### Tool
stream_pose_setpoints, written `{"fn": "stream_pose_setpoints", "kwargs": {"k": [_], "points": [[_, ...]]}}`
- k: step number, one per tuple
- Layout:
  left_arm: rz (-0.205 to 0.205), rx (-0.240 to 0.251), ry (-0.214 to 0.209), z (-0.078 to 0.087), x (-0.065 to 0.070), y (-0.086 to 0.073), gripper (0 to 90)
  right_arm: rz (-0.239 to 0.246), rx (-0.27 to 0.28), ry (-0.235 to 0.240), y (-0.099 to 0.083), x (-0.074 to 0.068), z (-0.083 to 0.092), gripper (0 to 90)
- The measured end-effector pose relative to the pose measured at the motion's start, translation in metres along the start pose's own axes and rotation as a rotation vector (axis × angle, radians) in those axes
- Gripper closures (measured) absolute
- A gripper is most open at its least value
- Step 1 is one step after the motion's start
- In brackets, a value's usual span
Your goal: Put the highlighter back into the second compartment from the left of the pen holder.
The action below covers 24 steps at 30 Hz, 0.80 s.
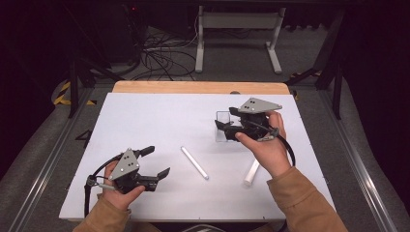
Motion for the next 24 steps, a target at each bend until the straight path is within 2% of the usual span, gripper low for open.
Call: {"fn": "stream_pose_setpoints", "kwargs": {"k": [2, 3, 7, 9, 12, 18, 24], "points": [[0.012, 0.002, -0.004, 0.001, 0.000, 0.000, 14.3, -0.010, 0.016, 0.056, 0.001, -0.006, -0.001, 37.8], [0.024, 0.007, -0.008, 0.001, 0.001, 0.000, 14.1, -0.030, 0.019, 0.072, 0.001, -0.009, -0.002, 38.0], [0.012, 0.006, 0.001, 0.002, -0.001, 0.001, 14.1, -0.080, -0.014, 0.124, -0.004, -0.018, -0.008, 42.8], [0.028, 0.009, 0.001, 0.003, -0.002, 0.000, 14.1, -0.079, -0.036, 0.132, -0.008, -0.023, -0.012, 43.6], [0.031, 0.009, 0.009, 0.004, -0.004, 0.000, 14.0, -0.093, -0.087, 0.145, -0.014, -0.030, -0.020, 44.6], [0.036, 0.009, 0.015, 0.005, -0.006, 0.000, 13.9, -0.105, -0.189, 0.136, -0.026, -0.039, -0.038, 46.0], [0.039, 0.011, 0.021, 0.006, -0.007, -0.001, 14.0, -0.122, -0.261, 0.134, -0.036, -0.045, -0.051, 47.9]]}}
Point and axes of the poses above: each handheld gripper's, and its own axes: z roughly backward along the jaws, y roughly out of its top, x roughly to its right, the point moved 4 cm from there along -z, roughly forward along the jaws, and after that the axes turned 9 degrees about x, right-handed, at the moved point
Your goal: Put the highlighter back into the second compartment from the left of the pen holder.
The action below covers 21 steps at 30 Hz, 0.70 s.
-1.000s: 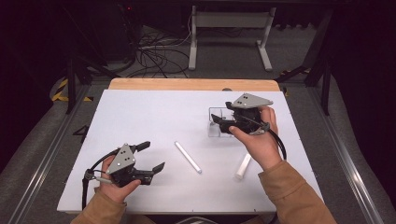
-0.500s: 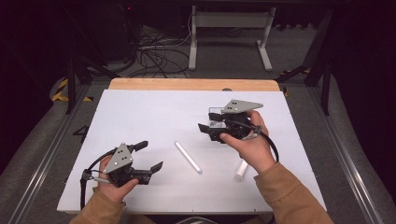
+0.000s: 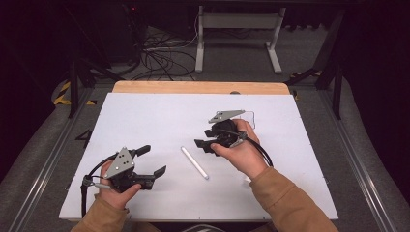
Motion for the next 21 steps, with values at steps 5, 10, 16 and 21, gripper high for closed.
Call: {"fn": "stream_pose_setpoints", "kwargs": {"k": [5, 10, 16, 21], "points": [[0.002, 0.000, 0.002, 0.000, 0.000, 0.000, 14.0, 0.004, -0.047, -0.002, -0.005, -0.003, -0.011, 47.9], [0.004, -0.003, -0.001, 0.000, 0.000, -0.001, 14.0, -0.004, -0.097, -0.005, -0.011, -0.006, -0.020, 48.3], [-0.002, -0.005, -0.001, 0.000, 0.000, -0.001, 14.0, -0.013, -0.153, -0.006, -0.017, -0.010, -0.029, 51.5], [0.002, -0.005, 0.004, 0.000, 0.000, -0.001, 14.0, -0.020, -0.190, -0.015, -0.022, -0.013, -0.036, 54.3]]}}
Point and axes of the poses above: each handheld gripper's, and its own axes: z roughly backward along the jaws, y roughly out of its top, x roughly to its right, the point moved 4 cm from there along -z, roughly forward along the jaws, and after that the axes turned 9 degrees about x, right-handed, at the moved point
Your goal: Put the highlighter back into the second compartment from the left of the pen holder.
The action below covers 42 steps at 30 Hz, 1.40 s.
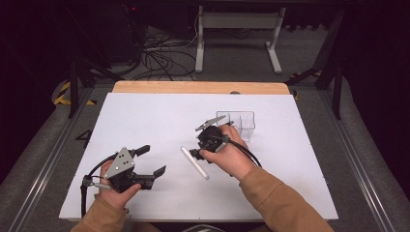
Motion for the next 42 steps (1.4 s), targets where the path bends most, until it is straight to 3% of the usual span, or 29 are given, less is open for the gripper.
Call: {"fn": "stream_pose_setpoints", "kwargs": {"k": [12, 19, 42], "points": [[-0.008, -0.001, 0.011, 0.001, -0.002, 0.000, 14.0, -0.035, -0.102, 0.006, -0.007, -0.008, -0.017, 58.4], [-0.013, 0.000, 0.017, 0.000, -0.003, 0.000, 14.0, -0.021, -0.166, 0.001, -0.013, -0.011, -0.027, 59.7], [-0.019, -0.006, 0.019, 0.000, -0.002, -0.001, 14.0, -0.015, -0.203, -0.061, -0.016, -0.014, -0.042, 70.3]]}}
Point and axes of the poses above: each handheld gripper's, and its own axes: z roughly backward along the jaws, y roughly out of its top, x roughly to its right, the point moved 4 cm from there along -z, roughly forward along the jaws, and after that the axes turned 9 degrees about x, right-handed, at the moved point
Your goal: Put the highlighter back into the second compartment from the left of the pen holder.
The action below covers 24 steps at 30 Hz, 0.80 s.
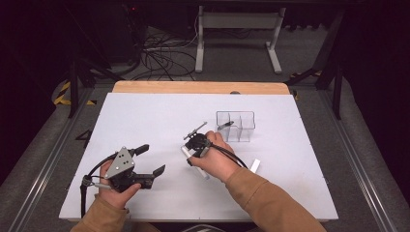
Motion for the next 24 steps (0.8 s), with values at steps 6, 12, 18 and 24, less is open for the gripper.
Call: {"fn": "stream_pose_setpoints", "kwargs": {"k": [6, 12, 18, 24], "points": [[-0.002, 0.001, 0.001, 0.000, 0.000, 0.000, 14.0, 0.006, -0.022, -0.029, -0.002, 0.000, -0.005, 74.3], [-0.001, 0.000, 0.000, 0.000, 0.000, 0.000, 14.0, 0.022, -0.044, -0.064, -0.005, 0.000, -0.010, 77.1], [-0.001, 0.002, -0.005, 0.000, 0.001, 0.000, 13.9, 0.013, -0.046, -0.095, -0.007, -0.002, -0.013, 78.8], [-0.003, 0.001, -0.005, 0.000, 0.001, 0.000, 13.9, 0.005, -0.043, -0.106, -0.007, -0.003, -0.014, 79.0]]}}
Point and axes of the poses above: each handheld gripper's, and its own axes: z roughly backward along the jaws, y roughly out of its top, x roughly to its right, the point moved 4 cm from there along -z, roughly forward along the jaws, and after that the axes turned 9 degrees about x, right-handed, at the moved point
